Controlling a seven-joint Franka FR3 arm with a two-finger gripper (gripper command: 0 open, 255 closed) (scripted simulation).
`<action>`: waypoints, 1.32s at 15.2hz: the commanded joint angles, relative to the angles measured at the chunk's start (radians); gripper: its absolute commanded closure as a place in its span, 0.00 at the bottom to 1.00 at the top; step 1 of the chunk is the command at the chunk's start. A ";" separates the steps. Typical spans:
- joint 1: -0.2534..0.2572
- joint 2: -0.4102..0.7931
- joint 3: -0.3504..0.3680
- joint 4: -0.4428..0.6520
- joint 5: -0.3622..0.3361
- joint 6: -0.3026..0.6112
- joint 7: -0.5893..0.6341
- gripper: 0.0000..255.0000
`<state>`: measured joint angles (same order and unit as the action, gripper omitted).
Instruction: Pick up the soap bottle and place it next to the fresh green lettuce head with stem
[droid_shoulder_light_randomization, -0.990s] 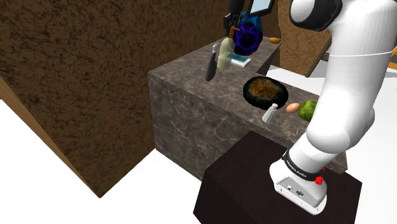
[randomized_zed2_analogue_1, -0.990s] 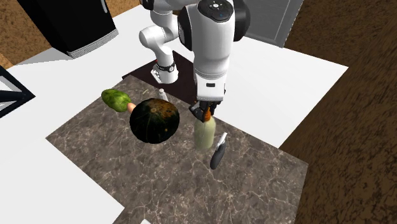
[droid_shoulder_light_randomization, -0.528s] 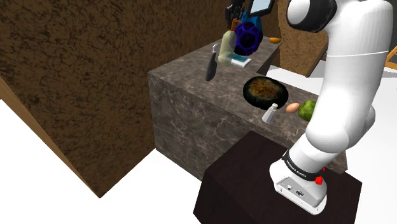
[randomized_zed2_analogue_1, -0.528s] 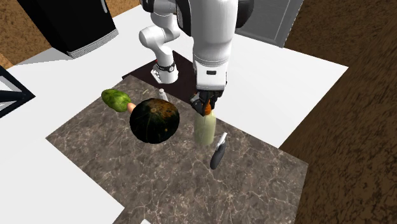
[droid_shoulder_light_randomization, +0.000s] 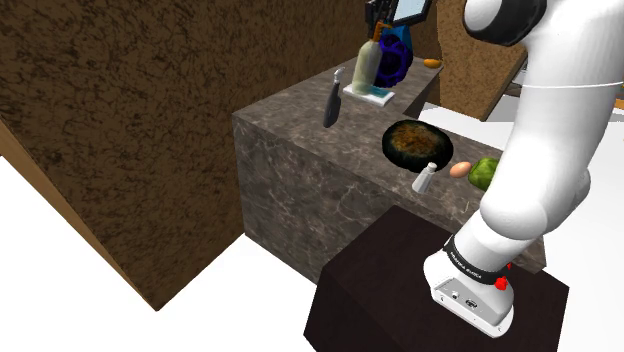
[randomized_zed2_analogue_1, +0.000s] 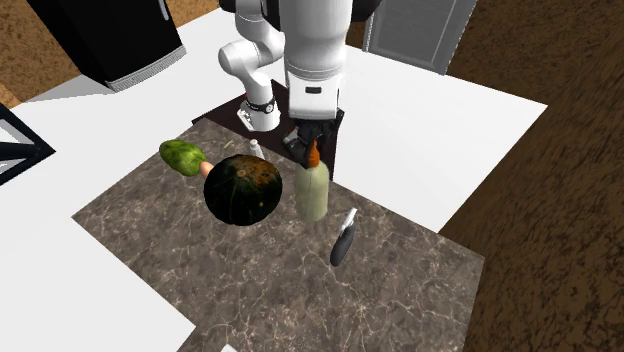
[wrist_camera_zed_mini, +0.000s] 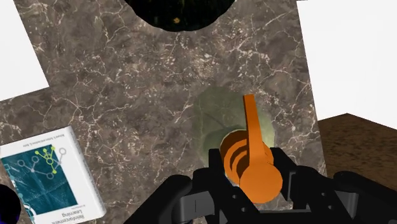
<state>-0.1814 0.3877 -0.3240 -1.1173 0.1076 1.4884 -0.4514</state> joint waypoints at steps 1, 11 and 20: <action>-0.006 -0.059 -0.011 -0.068 -0.014 0.012 -0.025 1.00; -0.054 -0.336 -0.073 -0.376 -0.100 0.057 -0.158 1.00; -0.125 -0.497 -0.146 -0.497 -0.169 0.035 -0.303 1.00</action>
<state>-0.2985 -0.0923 -0.4621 -1.6039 -0.0534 1.5269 -0.7371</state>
